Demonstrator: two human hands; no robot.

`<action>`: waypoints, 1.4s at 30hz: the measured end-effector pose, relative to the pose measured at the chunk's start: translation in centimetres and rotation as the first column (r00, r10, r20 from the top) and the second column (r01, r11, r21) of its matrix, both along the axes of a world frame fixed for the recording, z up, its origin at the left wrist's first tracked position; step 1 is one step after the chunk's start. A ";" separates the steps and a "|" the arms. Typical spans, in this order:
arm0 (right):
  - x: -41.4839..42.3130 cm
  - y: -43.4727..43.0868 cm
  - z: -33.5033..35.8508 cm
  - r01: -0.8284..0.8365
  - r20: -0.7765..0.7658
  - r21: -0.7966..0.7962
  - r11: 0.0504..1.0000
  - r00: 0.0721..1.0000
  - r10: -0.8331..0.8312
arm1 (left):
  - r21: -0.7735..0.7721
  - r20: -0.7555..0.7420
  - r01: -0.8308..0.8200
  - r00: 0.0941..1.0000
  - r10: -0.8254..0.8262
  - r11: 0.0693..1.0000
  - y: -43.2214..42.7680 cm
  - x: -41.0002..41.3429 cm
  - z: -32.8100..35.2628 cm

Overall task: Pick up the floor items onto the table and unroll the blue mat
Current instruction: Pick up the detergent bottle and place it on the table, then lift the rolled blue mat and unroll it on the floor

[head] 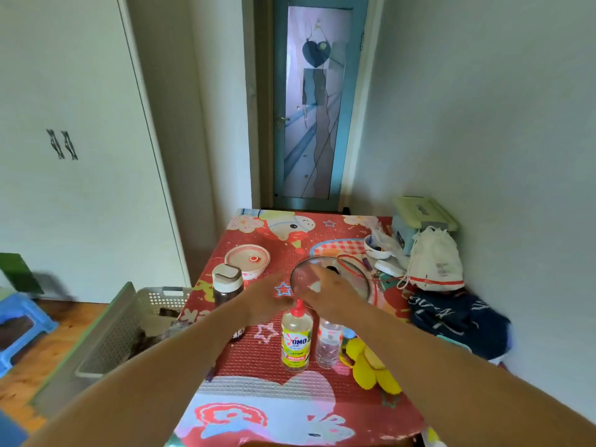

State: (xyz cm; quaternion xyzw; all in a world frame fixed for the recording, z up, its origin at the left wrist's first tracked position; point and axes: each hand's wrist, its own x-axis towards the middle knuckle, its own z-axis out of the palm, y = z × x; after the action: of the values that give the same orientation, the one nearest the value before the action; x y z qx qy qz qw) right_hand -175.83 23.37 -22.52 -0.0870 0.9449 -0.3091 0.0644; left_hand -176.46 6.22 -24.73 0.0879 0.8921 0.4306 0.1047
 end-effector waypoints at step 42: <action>34.1 -37.4 5.5 -0.670 -0.084 0.250 0.699 0.704 0.705 | -0.472 -0.012 -0.540 0.795 0.607 0.697 -42.7 48.2 5.0</action>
State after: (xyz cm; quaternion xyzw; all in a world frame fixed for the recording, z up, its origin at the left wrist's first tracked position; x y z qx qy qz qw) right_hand -141.72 -14.02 -17.03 -0.4544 0.8710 -0.1568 0.1016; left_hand -128.25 -36.43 -19.74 -0.2530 0.9392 0.2271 0.0467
